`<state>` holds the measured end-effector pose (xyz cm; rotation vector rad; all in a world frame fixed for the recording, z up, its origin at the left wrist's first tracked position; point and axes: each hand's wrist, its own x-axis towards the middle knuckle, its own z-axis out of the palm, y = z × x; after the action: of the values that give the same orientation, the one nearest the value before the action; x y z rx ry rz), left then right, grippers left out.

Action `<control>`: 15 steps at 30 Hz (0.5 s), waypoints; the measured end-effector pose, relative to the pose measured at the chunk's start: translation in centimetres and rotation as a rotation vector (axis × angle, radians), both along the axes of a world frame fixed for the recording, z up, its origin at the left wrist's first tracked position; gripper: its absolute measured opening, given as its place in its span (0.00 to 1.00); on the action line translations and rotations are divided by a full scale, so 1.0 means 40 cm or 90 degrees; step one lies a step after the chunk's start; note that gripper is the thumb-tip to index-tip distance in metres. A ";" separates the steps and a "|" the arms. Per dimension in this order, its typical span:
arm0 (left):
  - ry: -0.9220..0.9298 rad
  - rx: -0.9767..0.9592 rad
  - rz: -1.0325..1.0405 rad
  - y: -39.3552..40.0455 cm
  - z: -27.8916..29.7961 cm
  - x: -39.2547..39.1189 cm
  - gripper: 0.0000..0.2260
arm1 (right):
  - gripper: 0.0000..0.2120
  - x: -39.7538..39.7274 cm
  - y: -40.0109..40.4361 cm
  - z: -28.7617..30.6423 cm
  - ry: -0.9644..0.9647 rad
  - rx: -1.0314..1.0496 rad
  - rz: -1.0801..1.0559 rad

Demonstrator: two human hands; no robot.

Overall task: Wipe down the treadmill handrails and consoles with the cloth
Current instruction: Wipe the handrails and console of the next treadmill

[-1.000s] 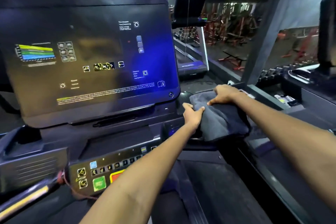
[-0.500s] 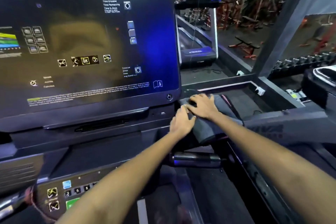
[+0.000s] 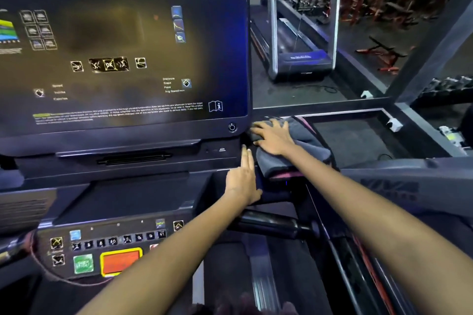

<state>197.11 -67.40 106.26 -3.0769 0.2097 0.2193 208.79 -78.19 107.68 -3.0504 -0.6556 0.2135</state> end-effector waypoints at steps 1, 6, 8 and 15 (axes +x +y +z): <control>-0.003 0.016 -0.006 -0.002 0.003 0.000 0.48 | 0.24 -0.008 -0.013 -0.001 -0.007 0.000 0.047; 0.009 0.056 -0.020 -0.006 0.008 0.002 0.49 | 0.25 0.023 -0.093 -0.001 -0.028 -0.002 0.118; 0.010 0.063 -0.017 -0.009 0.010 0.006 0.49 | 0.23 0.053 -0.059 0.002 -0.029 -0.006 0.067; 0.002 0.083 0.011 -0.032 0.041 0.023 0.39 | 0.23 0.041 -0.047 -0.014 -0.060 0.003 0.131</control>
<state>198.05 -68.68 107.88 -2.9507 0.1623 0.2286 210.45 -80.06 107.11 -3.0017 -0.9744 0.0691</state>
